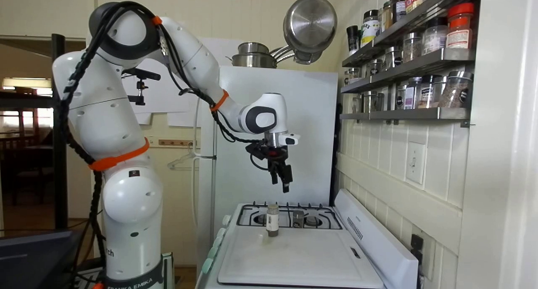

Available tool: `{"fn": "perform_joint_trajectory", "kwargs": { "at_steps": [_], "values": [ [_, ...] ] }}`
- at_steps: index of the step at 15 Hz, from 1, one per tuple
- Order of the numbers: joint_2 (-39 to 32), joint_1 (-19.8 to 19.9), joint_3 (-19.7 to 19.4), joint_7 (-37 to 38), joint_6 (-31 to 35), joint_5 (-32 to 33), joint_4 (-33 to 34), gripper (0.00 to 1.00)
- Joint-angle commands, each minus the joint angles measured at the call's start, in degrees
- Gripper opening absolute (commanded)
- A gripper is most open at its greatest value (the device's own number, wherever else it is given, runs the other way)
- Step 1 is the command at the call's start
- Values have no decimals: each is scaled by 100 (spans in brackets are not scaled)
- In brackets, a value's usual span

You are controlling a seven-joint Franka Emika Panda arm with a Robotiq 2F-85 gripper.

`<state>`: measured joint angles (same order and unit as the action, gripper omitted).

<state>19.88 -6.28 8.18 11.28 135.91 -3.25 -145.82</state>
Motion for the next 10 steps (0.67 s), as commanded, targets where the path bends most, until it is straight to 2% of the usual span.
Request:
{"fn": "perform_joint_trajectory", "kwargs": {
  "at_steps": [1, 6, 10],
  "values": [
    [17, -64, -47, 111, 340, -348, -237, 100],
    [-34, -196, -236, -203, 88, -1044, -286, 100],
    [-165, -137, -257, -265, -235, -1065, -255, 100]
  ]
}}
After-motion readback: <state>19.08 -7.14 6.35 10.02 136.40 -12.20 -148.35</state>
